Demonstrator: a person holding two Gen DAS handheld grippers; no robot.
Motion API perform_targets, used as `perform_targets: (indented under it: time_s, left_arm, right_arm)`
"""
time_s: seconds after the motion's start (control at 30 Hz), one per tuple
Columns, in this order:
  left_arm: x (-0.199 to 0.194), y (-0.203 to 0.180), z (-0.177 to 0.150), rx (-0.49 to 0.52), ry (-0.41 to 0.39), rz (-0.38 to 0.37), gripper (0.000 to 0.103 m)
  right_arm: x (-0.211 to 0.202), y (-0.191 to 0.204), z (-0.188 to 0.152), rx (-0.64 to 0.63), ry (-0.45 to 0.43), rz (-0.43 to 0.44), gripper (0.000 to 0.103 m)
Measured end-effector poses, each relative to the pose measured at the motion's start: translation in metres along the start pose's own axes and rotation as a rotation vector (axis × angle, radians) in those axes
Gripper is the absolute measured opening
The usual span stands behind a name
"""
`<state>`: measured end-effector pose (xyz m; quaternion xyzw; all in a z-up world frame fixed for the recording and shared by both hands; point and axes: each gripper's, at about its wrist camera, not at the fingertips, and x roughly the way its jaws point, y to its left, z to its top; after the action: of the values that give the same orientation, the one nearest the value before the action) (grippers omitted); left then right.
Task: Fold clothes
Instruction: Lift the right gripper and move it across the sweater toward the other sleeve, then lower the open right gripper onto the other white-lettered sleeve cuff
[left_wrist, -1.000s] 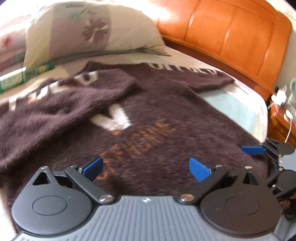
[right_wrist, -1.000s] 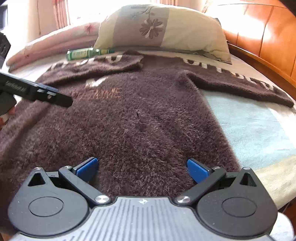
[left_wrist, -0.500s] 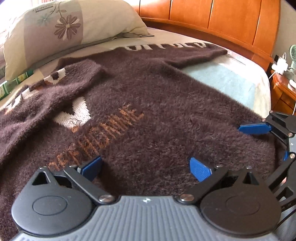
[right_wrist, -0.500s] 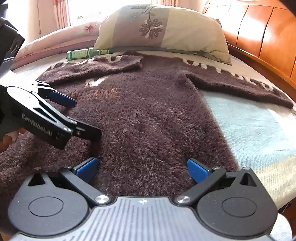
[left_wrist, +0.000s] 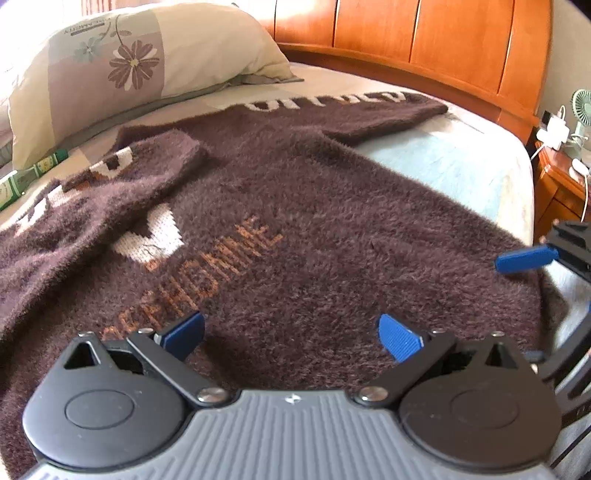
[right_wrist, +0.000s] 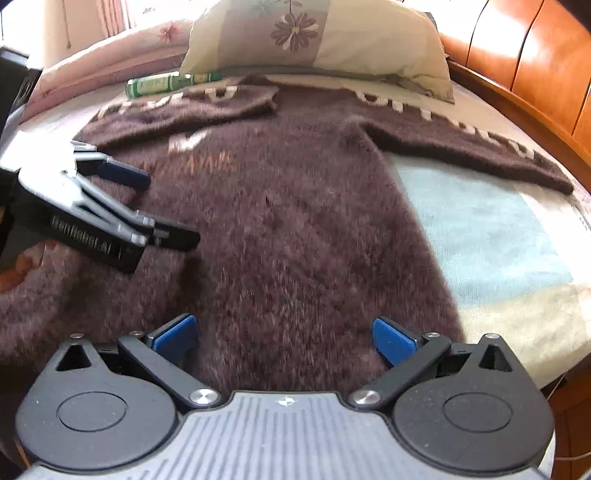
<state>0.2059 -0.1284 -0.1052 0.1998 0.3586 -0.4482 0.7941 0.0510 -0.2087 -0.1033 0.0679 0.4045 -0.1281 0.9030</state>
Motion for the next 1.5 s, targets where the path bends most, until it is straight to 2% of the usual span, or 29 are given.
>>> perform_targets:
  time_s: [0.13, 0.33, 0.5, 0.63, 0.77, 1.0, 1.2, 1.33, 1.4, 1.5]
  left_arm:
    - [-0.004, 0.014, 0.003, -0.027, -0.008, 0.041, 0.1]
    - [-0.014, 0.038, 0.006, -0.093, -0.034, 0.078, 0.1]
    - [-0.017, 0.049, 0.005, -0.116, -0.039, 0.084, 0.1]
    - [-0.016, 0.043, 0.005, -0.101, -0.036, 0.07, 0.1]
    - [-0.015, 0.035, 0.004, -0.076, -0.035, 0.062, 0.1]
    - [-0.015, 0.02, 0.004, -0.033, -0.036, 0.052, 0.1]
    - [-0.016, 0.009, 0.003, 0.008, -0.044, 0.014, 0.1]
    - [-0.013, 0.008, 0.003, 0.021, -0.035, 0.034, 0.1]
    - [-0.011, 0.01, 0.003, 0.021, -0.031, 0.045, 0.1]
    - [-0.008, 0.014, 0.003, 0.012, -0.025, 0.053, 0.1]
  right_arm:
    - [0.0, 0.012, 0.018, -0.016, -0.048, 0.04, 0.103]
    - [0.011, 0.043, 0.012, -0.136, 0.003, 0.125, 0.103]
    - [0.002, 0.046, -0.014, -0.2, 0.047, 0.133, 0.103]
    - [-0.01, 0.018, -0.006, -0.066, 0.049, 0.164, 0.103]
    - [-0.013, -0.017, 0.008, 0.123, -0.012, 0.132, 0.103]
    - [0.002, -0.085, 0.026, 0.347, -0.119, 0.047, 0.103]
    - [0.022, -0.134, 0.029, 0.465, -0.194, 0.034, 0.103]
    - [0.029, -0.173, 0.035, 0.607, -0.237, 0.021, 0.103]
    - [0.032, -0.19, 0.042, 0.663, -0.266, 0.042, 0.103]
    - [0.04, -0.208, 0.067, 0.659, -0.277, 0.064, 0.103]
